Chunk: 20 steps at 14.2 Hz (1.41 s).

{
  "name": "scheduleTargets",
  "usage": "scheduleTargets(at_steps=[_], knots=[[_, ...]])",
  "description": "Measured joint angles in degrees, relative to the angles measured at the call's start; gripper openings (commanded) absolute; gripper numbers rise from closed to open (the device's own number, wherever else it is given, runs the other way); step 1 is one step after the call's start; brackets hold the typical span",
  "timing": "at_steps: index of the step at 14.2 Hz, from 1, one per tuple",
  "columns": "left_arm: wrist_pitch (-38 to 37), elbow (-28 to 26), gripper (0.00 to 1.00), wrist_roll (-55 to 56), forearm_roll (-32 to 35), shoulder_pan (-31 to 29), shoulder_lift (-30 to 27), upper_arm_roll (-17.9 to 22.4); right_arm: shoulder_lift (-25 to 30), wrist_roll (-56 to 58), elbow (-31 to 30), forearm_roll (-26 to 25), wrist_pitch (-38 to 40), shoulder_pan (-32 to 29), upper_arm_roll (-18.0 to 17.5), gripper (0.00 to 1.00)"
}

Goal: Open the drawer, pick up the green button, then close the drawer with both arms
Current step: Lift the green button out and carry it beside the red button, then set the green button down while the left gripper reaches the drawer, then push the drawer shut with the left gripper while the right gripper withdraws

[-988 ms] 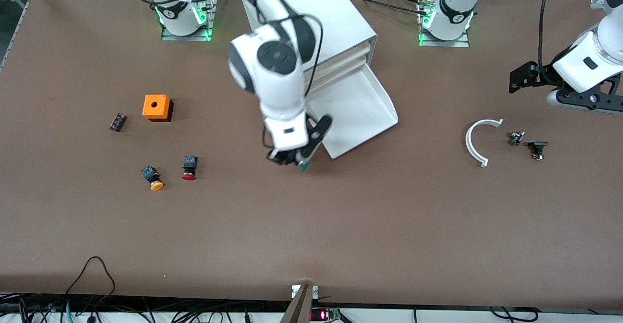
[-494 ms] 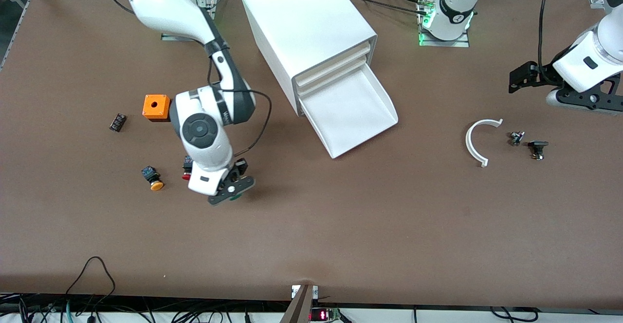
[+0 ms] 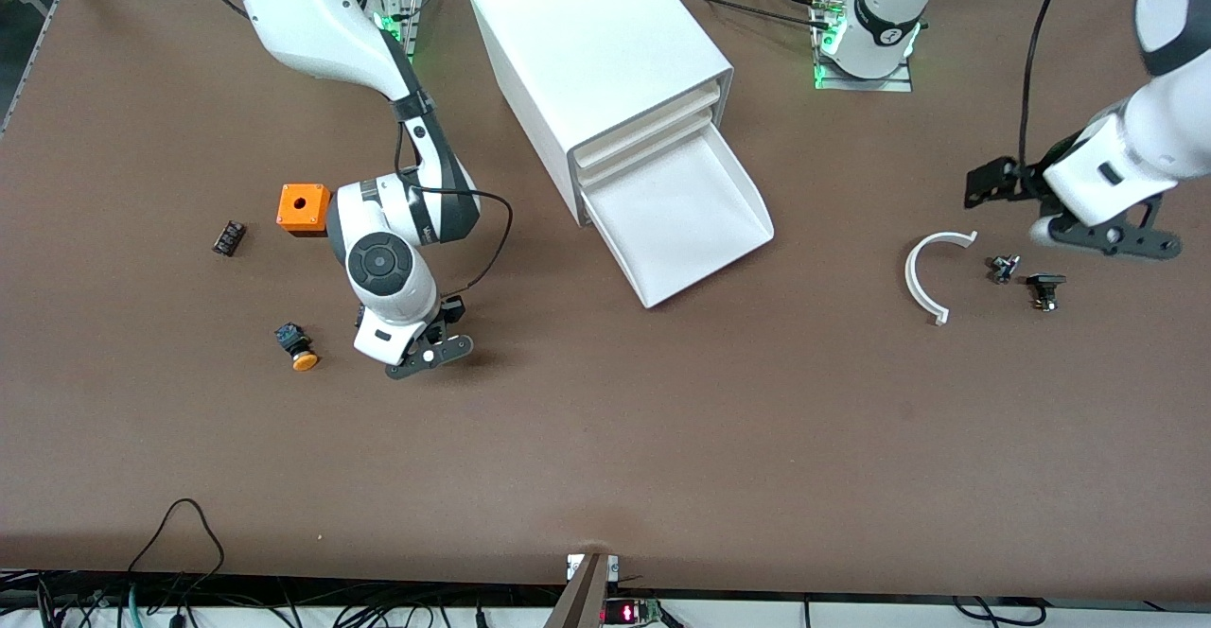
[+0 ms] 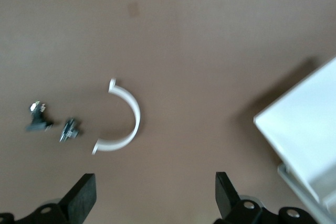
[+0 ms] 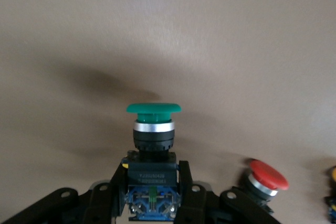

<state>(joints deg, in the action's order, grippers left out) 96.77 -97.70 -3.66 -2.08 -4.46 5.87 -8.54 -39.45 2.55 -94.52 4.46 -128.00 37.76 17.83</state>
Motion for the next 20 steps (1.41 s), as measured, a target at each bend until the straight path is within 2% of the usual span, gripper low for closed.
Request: scheduleTargets(at_steps=[5, 9, 12, 17, 20], knots=[[26.11, -11.74, 1.0, 12.39, -0.27, 4.51, 7.88, -3.61, 3.54, -3.66, -0.01, 2.96, 0.98, -0.05, 0.02, 1.0], [42.54, -15.4, 1.0, 26.12, -0.28, 9.65, 16.53, -4.87, 8.42, -4.69, 0.35, 3.01, 7.12, -1.17, 0.36, 1.0], [52.62, -18.94, 1.0, 34.35, -0.28, 14.7, 20.95, -5.08, 11.38, -6.78, 1.27, 3.04, 12.08, -3.91, 0.54, 1.0], [55.48, -22.57, 1.0, 46.44, -0.28, 21.51, 22.22, -5.52, 17.48, -11.51, 7.28, 3.16, 24.42, -8.57, 0.56, 1.0], [54.67, -23.47, 1.0, 54.35, -0.27, 21.91, 21.62, -9.72, 20.66, -11.62, 10.75, 3.16, 31.11, -11.99, -0.68, 1.0]])
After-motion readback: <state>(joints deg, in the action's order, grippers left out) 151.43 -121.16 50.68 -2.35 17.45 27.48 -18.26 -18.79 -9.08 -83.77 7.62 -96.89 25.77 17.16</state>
